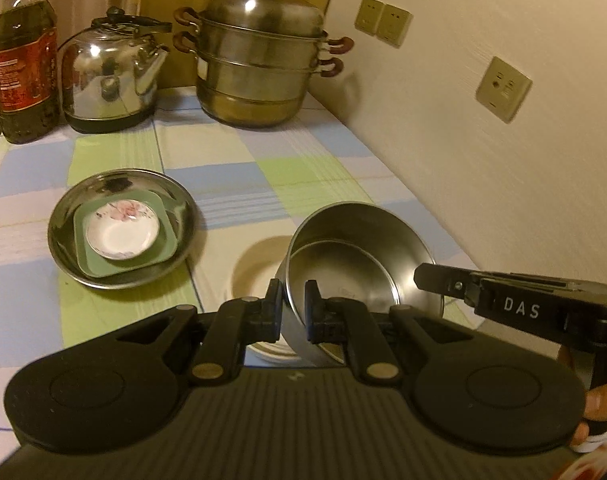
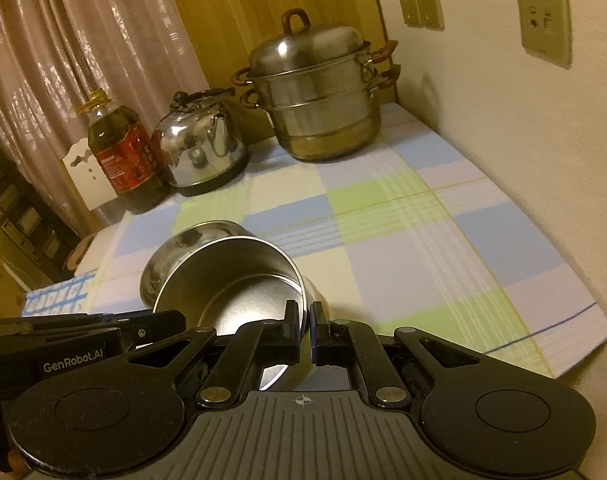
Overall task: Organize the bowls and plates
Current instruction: 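Carry the steel bowl with both tools toward the stacked bowls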
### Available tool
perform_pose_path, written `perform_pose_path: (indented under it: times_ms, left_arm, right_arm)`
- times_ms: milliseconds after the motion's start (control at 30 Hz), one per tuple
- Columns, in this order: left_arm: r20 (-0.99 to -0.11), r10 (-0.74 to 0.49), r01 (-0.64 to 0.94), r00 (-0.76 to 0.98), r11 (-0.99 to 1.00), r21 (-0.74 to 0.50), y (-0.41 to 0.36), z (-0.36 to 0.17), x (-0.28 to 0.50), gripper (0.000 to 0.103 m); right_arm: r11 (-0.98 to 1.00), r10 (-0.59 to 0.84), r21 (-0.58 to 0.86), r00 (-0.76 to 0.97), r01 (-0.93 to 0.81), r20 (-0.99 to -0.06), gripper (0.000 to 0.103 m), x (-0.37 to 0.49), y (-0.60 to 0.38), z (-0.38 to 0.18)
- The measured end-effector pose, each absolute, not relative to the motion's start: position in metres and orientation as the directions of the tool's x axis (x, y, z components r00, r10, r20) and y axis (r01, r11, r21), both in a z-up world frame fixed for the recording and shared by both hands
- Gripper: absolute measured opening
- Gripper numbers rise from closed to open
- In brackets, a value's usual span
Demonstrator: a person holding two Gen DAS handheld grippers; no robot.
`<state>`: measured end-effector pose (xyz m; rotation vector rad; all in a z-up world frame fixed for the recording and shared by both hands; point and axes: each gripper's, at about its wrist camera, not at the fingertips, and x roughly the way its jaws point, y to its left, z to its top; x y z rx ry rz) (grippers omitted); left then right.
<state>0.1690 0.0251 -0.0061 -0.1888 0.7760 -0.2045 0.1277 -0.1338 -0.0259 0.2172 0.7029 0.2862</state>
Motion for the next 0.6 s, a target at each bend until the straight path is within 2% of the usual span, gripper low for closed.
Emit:
perform_pose_path:
  times_ms: [600]
  left_arm:
    - [-0.715, -0.27, 0.113, 0.645, 0.959, -0.26, 0.05, -0.034, 0.222, 0.009]
  right_arm:
    - [0.934, 0.31, 0.347, 0.678, -0.086, -0.666, 0.005, 0.175, -0.117, -0.048]
